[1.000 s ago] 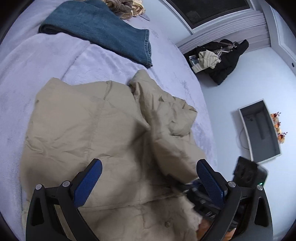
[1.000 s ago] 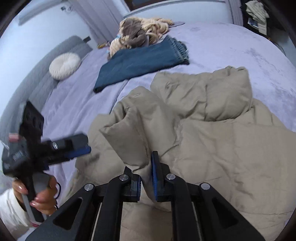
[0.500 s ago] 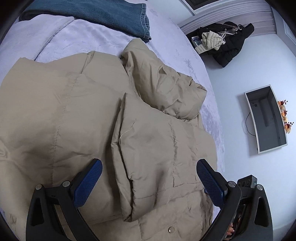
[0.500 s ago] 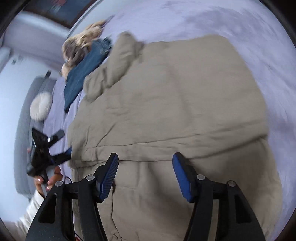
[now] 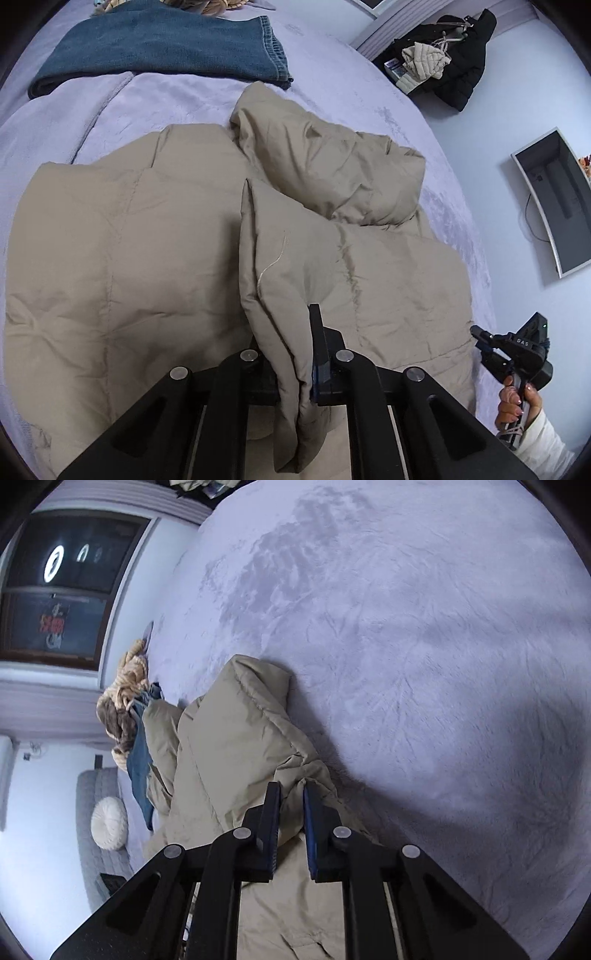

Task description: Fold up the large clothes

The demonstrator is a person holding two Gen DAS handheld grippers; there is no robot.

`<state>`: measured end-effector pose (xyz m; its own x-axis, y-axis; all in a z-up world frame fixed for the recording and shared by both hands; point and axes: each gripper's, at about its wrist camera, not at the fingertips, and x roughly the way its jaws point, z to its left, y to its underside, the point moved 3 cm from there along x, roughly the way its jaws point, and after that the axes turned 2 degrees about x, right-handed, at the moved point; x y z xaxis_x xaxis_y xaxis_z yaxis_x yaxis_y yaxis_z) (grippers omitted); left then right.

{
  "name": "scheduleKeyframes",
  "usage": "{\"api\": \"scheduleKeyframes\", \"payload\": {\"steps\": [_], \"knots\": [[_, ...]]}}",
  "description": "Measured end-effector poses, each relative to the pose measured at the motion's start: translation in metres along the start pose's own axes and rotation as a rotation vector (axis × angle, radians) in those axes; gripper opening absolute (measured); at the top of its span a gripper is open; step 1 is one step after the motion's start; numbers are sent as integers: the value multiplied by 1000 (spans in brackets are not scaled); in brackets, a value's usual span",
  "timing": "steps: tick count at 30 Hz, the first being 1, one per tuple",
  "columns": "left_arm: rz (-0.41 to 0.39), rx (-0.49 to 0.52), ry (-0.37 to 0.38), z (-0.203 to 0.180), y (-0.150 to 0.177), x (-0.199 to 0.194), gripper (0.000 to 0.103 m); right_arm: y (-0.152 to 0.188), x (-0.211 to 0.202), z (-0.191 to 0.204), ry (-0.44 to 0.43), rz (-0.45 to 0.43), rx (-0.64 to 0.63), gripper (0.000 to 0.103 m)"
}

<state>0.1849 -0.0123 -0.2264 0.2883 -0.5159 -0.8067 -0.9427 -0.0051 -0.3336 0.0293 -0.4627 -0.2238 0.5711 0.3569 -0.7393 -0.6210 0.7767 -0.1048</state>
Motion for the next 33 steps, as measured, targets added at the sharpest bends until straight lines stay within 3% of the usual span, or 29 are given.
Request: {"api": "scheduleKeyframes", "payload": {"steps": [3,9,10,11,12,15,17,19,22,25,27,30,33], "knots": [[20,2,-33,9,4,17,12,-1,14,-16,78,31,-42,12],[1,-3,-94,12,3,17,16,-1,29,-22,125,38,-59,12],[-2,-1,-111,12,3,14,20,0,24,-20,131,39,-67,18],[-9,3,-142,13,3,9,31,1,18,-18,165,35,-81,30],[-28,11,-181,14,3,0,34,1,11,-18,204,23,-99,45],[-71,31,-227,19,1,-22,35,2,-17,-14,261,-55,-152,46],[-92,40,-227,20,-3,-34,35,-3,-31,-10,277,-104,-176,42],[-117,67,-202,15,-9,-43,35,-11,-35,-1,257,-126,-191,13],[-132,115,-159,-7,-19,-38,35,-22,-23,22,203,-122,-236,12],[-102,147,-208,-15,-22,-10,35,-25,5,45,187,-95,-297,12],[-71,154,-272,-7,-15,12,35,-26,33,48,223,-61,-320,12],[-71,190,-294,-1,-5,29,35,-23,65,36,279,-19,-343,9],[-70,207,-301,-3,-5,34,35,-23,74,29,282,-30,-345,8]]}}
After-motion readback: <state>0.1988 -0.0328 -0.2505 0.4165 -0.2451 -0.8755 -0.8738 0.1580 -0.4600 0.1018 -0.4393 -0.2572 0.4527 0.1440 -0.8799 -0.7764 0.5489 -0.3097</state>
